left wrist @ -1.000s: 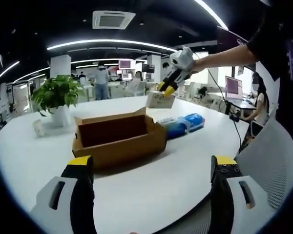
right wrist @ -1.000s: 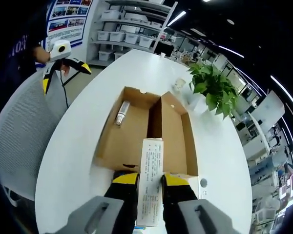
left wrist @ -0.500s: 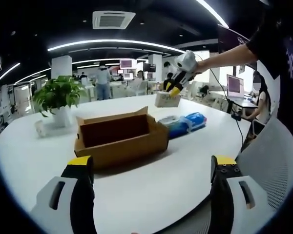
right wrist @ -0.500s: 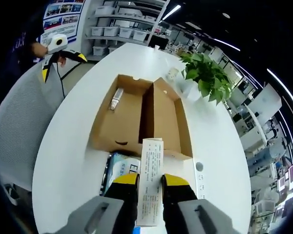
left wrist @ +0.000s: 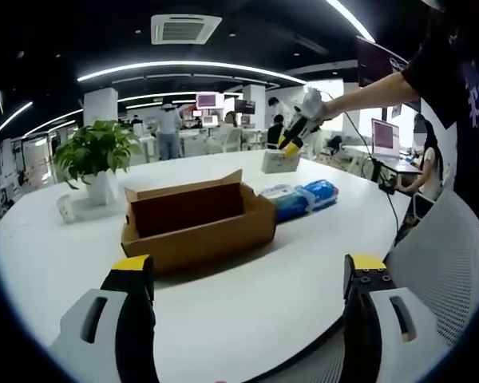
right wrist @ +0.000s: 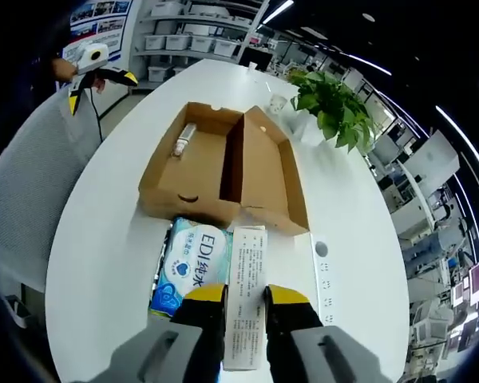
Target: Operate the shoe box by opening the lid, removing the specified soft item, and placing it in the target area until the item is outside and the box remains undamaged.
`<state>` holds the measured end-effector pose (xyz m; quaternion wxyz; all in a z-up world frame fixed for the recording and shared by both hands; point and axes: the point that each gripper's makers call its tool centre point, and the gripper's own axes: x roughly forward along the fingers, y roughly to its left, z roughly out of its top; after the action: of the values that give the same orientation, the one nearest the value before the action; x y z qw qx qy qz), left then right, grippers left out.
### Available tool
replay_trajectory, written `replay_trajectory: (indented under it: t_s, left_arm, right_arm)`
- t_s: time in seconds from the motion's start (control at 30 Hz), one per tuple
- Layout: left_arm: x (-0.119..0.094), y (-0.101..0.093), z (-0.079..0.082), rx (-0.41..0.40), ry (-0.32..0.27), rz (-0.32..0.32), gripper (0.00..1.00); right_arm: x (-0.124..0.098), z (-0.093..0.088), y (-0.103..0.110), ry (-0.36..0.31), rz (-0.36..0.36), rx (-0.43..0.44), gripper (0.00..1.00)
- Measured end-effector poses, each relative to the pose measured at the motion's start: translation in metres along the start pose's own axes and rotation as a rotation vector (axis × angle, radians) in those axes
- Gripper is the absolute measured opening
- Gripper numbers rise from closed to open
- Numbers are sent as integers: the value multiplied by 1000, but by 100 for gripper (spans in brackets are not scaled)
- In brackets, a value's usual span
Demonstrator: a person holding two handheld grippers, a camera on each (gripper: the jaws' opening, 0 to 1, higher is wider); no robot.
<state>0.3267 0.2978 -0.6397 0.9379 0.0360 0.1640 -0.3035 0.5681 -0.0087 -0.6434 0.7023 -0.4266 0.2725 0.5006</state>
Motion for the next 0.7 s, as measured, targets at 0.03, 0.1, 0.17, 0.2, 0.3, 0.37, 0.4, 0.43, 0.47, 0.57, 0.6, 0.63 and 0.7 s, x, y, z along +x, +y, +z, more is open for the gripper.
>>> replay_trajectory:
  t_s: [0.03,0.1,0.17,0.2,0.3,0.37,0.4,0.43,0.47,0.57,0.6,0.63,0.7]
  left_arm:
    - [0,0,0,0,1,0,98]
    - [0,0,0,1,2,2,97]
    - [0,-1,0,1,3,1,96]
    - [0,-1,0,3,4,1,96]
    - [0,-1,-1,-1,7,2,96]
    - [0,0,-1,-2,9,6,96]
    - [0,1,-1,-1,9,10,96]
    - [0,1,-1,-2,8,12,96]
    - [0,1,-1,-4,9,13,96]
    - [0,1,-1,-6,9,14,96]
    - [0,1,-1,-9,9,13,96]
    - [0,1,-1,-11,9,15,96]
    - [-1,1,-1,-20,7,20,96]
  right_arm:
    - [-1,-5,-1,6,-2,9,14]
    - [-1,-15,-2,17,-3,17,14]
    - [-1,-22,-3,29,-4,23,14]
    - [-1,-25,-3,34,-4,23,14]
    - [-1,-34,-5,50,-9,26,14]
    - [0,-40,-6,53,-10,36,14]
    - [1,-43,-6,56,-10,39,14]
    - [2,-45,-6,60,-8,40,14]
    - [3,-48,-6,67,-7,41,14]
    - [8,-58,-5,88,3,43,14]
    - [10,-61,-5,93,5,43,14]
    - [11,-64,-6,101,6,43,14]
    - [14,-70,-6,115,11,43,14]
